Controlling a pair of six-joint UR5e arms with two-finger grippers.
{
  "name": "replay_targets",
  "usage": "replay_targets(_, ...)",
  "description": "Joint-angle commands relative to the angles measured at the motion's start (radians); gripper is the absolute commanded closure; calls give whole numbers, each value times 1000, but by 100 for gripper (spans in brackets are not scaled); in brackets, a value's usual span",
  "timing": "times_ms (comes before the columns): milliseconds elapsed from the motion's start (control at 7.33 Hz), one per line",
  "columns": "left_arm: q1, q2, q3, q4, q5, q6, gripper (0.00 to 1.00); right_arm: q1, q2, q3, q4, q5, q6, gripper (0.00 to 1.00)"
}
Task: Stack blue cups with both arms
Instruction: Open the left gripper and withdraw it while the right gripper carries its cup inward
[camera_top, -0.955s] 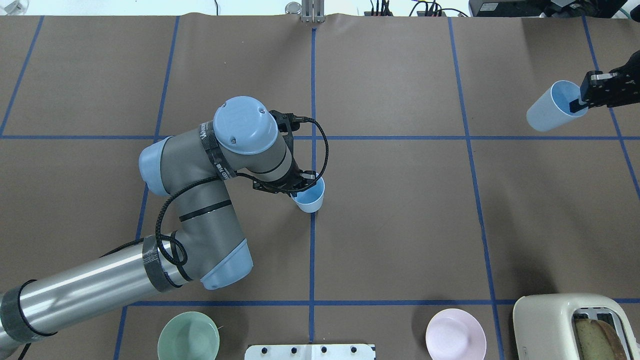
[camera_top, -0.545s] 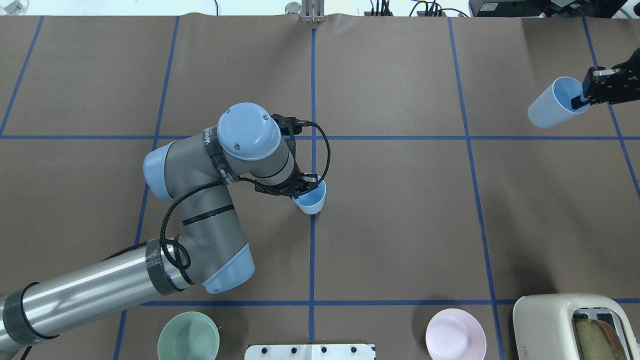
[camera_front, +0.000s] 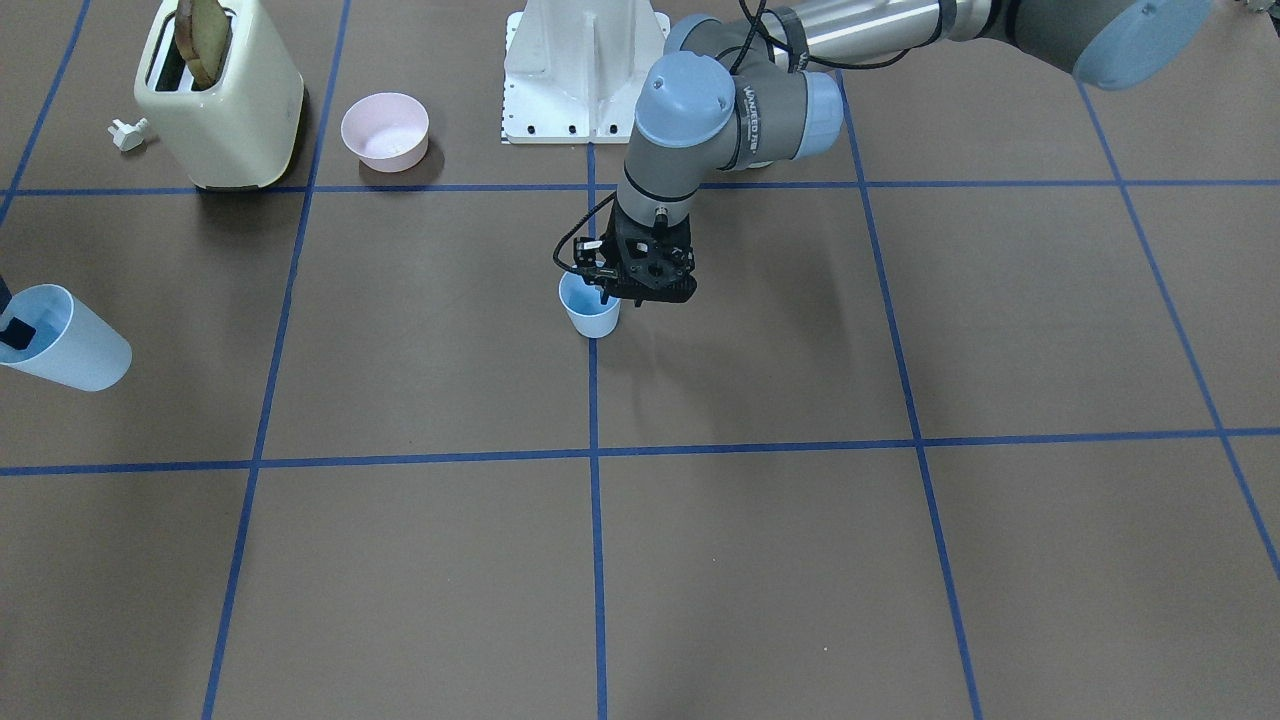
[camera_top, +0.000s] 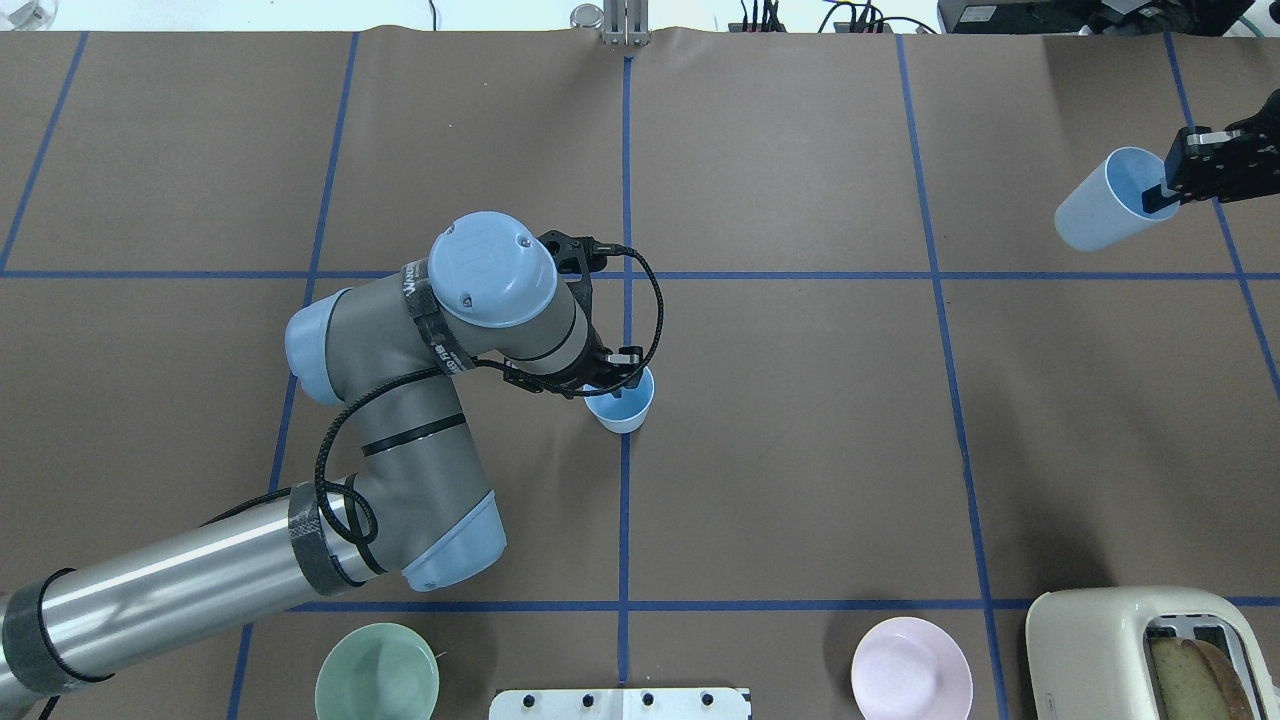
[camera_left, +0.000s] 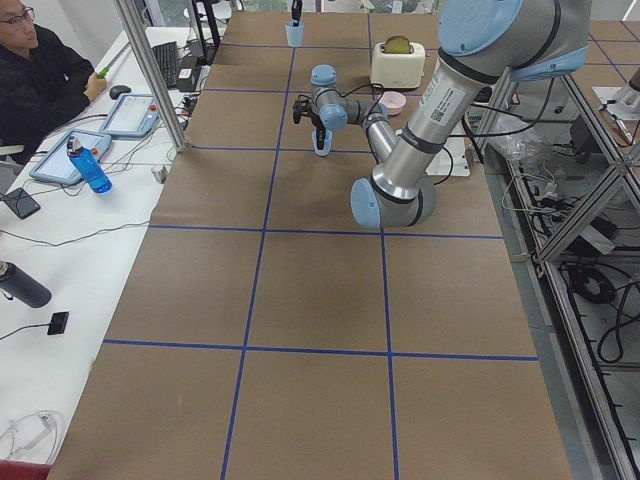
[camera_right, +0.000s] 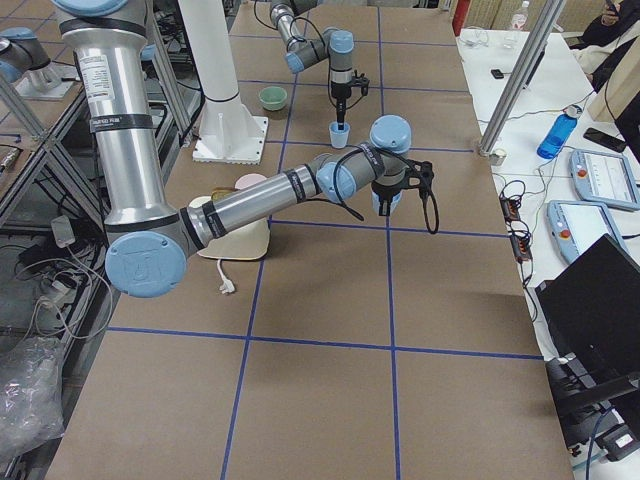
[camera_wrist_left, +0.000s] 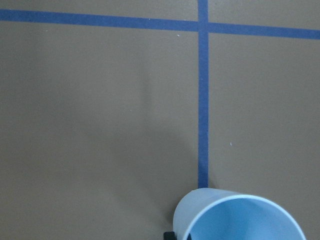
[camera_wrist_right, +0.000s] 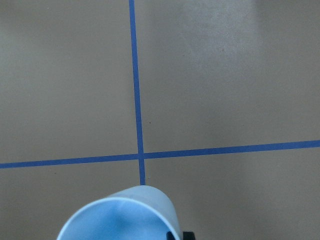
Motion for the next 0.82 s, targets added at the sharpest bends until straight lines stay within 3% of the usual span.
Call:
replay_targets(0,-26,6,-64,3,-5,6,2,9,94,30,-153,4,2,100)
replay_targets(136,-86,50,-117,12,-64,33,2,5,195,64,-321,-8,2,100)
replay_targets(273,-149,101,-164,24,-119,113,2,-25,255,81,-393,-40,21,100)
replay_targets(682,-345,192,-220,69,-268,340,2,-180,322,139,-409,-154,254,100)
